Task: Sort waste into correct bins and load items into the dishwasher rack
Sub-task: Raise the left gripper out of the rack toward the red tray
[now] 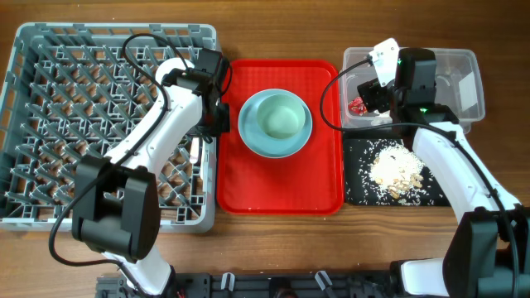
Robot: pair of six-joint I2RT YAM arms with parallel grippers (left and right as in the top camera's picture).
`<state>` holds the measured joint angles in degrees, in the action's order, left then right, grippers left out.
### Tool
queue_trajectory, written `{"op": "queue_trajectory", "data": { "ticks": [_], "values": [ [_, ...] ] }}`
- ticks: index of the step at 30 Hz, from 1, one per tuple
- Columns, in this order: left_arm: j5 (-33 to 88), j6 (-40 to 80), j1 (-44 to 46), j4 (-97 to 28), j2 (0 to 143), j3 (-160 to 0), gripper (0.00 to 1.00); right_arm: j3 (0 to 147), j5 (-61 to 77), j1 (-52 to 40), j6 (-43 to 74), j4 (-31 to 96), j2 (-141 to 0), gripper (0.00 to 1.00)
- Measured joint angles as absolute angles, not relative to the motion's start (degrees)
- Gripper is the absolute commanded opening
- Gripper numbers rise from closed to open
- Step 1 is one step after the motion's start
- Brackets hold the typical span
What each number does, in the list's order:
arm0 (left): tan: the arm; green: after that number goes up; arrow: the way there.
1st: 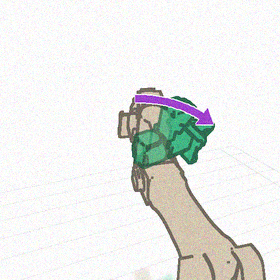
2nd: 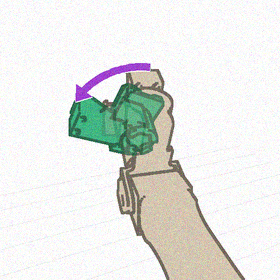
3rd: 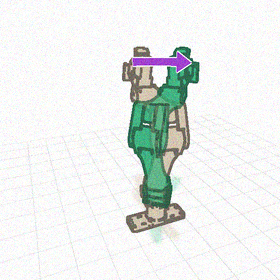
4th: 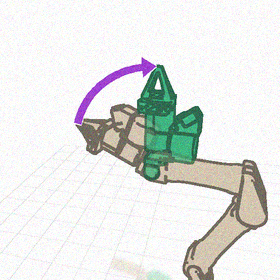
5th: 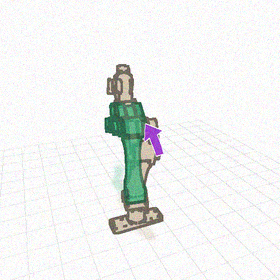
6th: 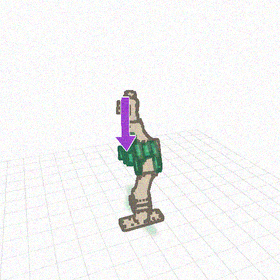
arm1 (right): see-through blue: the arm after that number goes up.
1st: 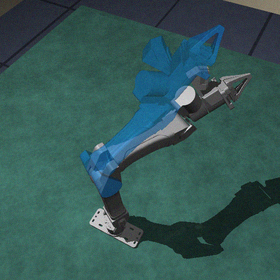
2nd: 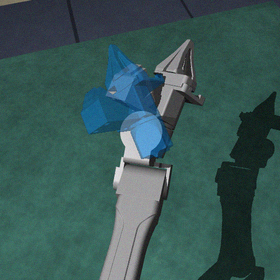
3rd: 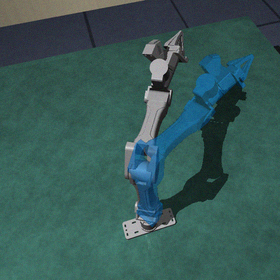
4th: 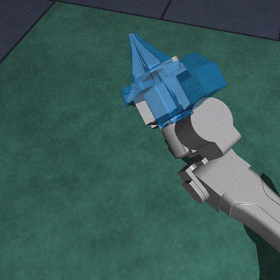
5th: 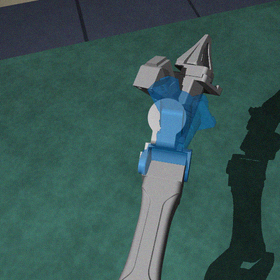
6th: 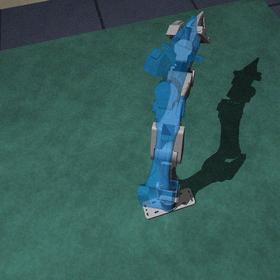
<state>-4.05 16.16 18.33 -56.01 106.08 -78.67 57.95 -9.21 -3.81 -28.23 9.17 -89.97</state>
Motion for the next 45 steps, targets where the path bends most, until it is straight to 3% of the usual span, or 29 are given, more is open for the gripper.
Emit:
{"op": "queue_trajectory", "data": {
  "ticks": [24,29,45],
  "values": [
    [-4.2,16.2,18.3,-56.1,106.1,-78.7,0.12,58.0,-9.2,-3.8,-28.2,9.2,-90.0,1.00],
    [-3.8,15.8,18.3,-56.0,106.1,-78.7,0.05,58.0,-9.2,-3.8,-28.2,9.2,-90.0,1.00],
    [-3.2,15.4,18.4,-55.7,106.1,-78.7,0.07,58.0,-9.2,-3.8,-28.2,9.2,-90.0,1.00]
  ]
}}
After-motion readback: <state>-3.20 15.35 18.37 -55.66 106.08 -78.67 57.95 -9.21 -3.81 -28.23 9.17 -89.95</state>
